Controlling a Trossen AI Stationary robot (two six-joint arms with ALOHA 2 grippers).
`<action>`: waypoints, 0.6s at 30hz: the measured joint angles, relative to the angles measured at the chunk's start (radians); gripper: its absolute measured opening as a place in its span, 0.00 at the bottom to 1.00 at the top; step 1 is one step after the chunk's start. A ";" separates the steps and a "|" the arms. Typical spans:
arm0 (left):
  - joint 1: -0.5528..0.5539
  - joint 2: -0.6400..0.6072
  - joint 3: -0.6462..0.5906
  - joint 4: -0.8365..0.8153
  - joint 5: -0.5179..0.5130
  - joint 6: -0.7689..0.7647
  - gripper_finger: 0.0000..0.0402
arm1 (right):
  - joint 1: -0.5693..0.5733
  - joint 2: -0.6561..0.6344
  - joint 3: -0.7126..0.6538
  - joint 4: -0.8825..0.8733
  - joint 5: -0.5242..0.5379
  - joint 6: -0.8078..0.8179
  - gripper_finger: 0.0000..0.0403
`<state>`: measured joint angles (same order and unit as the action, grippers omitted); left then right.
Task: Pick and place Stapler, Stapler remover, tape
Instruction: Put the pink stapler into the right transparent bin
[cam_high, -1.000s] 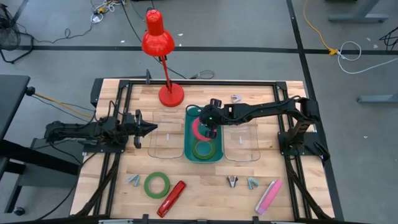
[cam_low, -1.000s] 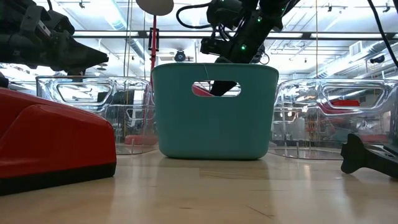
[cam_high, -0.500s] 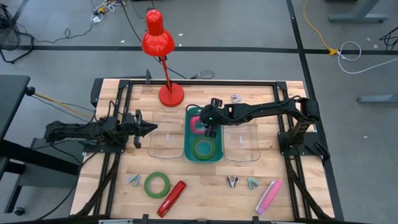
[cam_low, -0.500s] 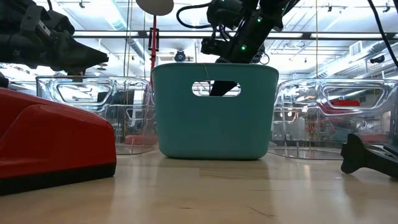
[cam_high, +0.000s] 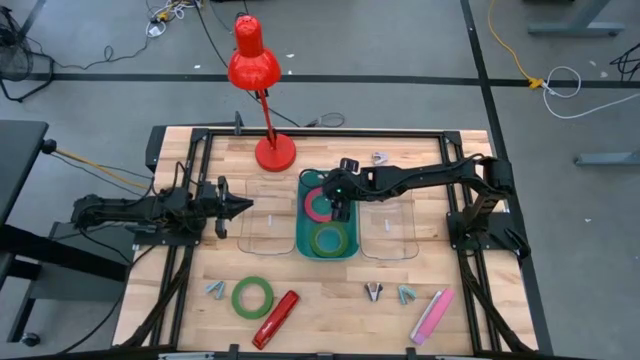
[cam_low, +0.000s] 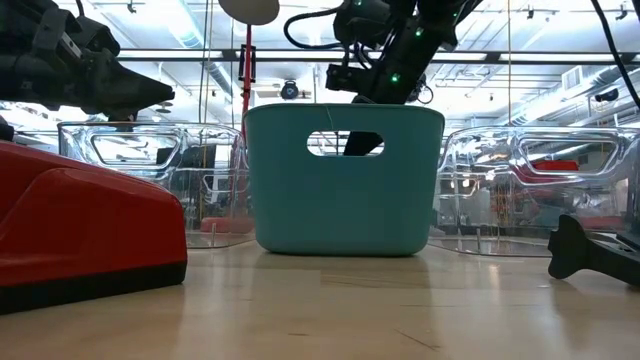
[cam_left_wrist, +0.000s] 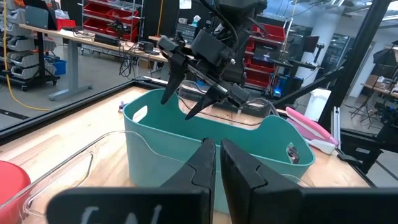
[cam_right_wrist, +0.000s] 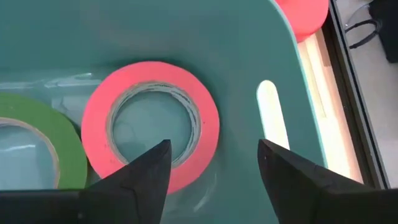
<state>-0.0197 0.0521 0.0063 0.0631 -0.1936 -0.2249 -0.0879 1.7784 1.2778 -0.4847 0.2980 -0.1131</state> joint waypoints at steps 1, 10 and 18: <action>0.000 0.000 0.000 0.000 0.000 0.000 0.07 | 0.000 -0.005 0.000 -0.009 0.000 0.000 0.60; 0.000 0.000 0.000 0.000 0.000 0.000 0.07 | -0.025 -0.093 0.031 -0.026 0.034 0.009 0.60; 0.000 0.000 0.000 0.000 0.000 0.000 0.07 | -0.081 -0.180 0.037 -0.068 0.035 0.052 0.60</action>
<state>-0.0197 0.0521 0.0063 0.0631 -0.1936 -0.2250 -0.1688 1.5981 1.3151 -0.5522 0.3331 -0.0608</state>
